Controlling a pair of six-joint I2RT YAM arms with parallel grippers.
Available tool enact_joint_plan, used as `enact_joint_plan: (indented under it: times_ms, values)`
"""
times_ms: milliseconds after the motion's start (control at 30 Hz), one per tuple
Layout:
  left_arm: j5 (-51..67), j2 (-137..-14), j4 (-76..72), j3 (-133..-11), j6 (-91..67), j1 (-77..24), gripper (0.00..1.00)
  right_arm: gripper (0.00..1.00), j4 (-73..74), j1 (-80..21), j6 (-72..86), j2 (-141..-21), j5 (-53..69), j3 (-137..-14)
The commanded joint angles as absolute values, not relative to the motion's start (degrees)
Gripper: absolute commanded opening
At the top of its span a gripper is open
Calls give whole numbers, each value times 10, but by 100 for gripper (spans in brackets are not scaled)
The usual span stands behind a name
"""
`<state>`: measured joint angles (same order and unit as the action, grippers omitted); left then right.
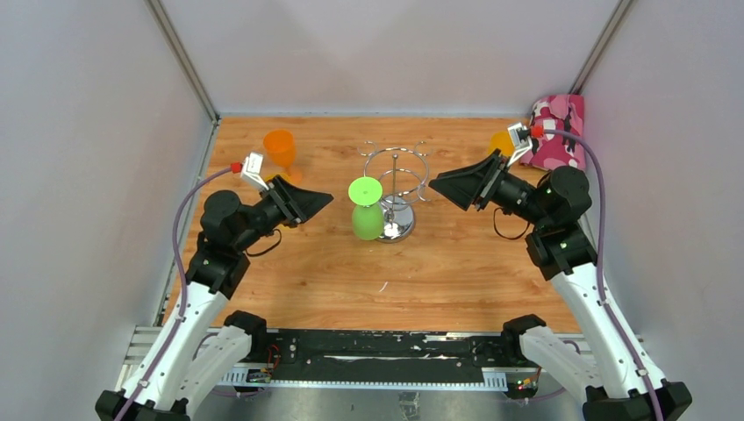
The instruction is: Take the wine glass off the wine glass rack
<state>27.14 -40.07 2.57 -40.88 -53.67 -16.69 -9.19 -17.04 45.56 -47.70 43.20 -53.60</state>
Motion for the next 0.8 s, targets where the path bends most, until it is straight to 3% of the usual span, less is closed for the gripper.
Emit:
enact_joint_plan:
  times_ms: [0, 400, 767]
  values:
    - [242, -416, 3, -400, -548, -180, 45, 67, -116, -162, 471, -471, 432, -519]
    - [235, -571, -102, -402, -537, -180, 42, 67, -111, -162, 466, -463, 430, -514]
    - [259, -604, -132, -418, -540, -180, 41, 67, -120, -162, 464, -475, 427, -506]
